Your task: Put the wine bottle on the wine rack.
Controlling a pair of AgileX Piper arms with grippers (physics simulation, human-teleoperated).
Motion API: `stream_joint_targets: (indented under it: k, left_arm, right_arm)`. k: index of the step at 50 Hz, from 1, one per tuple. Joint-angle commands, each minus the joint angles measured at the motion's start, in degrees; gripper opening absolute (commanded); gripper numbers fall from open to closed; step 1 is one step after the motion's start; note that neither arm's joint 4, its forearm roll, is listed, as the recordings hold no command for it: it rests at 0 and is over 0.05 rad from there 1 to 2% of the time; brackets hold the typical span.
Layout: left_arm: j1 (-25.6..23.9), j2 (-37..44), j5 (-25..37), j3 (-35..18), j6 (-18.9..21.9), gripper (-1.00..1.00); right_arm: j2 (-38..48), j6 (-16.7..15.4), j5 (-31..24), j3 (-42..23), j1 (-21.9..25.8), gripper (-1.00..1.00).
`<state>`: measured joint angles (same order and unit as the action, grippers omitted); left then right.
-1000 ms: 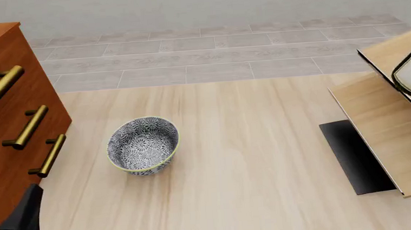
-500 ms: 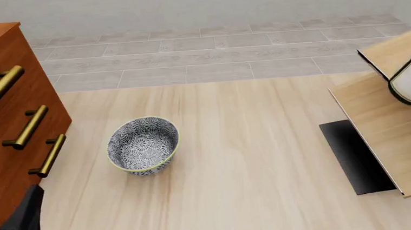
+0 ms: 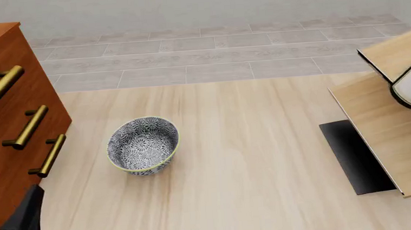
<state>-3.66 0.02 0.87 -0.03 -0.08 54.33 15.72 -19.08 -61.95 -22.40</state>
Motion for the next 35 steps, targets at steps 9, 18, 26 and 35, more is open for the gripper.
stream_joint_targets:
  k: [9, 18, 26, 35]
  left_arm:
    - [0.0, 0.0, -0.2, 0.0, 0.0, 1.00]
    - [0.1, 0.0, -0.2, 0.0, -0.1, 1.00]
    - [0.1, 0.0, -0.1, 0.0, -0.1, 1.00]
    - [0.1, 0.0, 0.0, 0.0, -0.2, 1.00]
  right_arm:
    - [2.6, 1.0, 2.3, 0.6, -2.3, -1.00]
    - [3.3, 1.1, 2.6, 0.8, -2.8, -1.00]
    - [4.9, 1.4, 3.5, 1.1, -4.5, -1.00]
    - [7.9, 1.3, 4.6, 0.5, -6.6, -1.00]
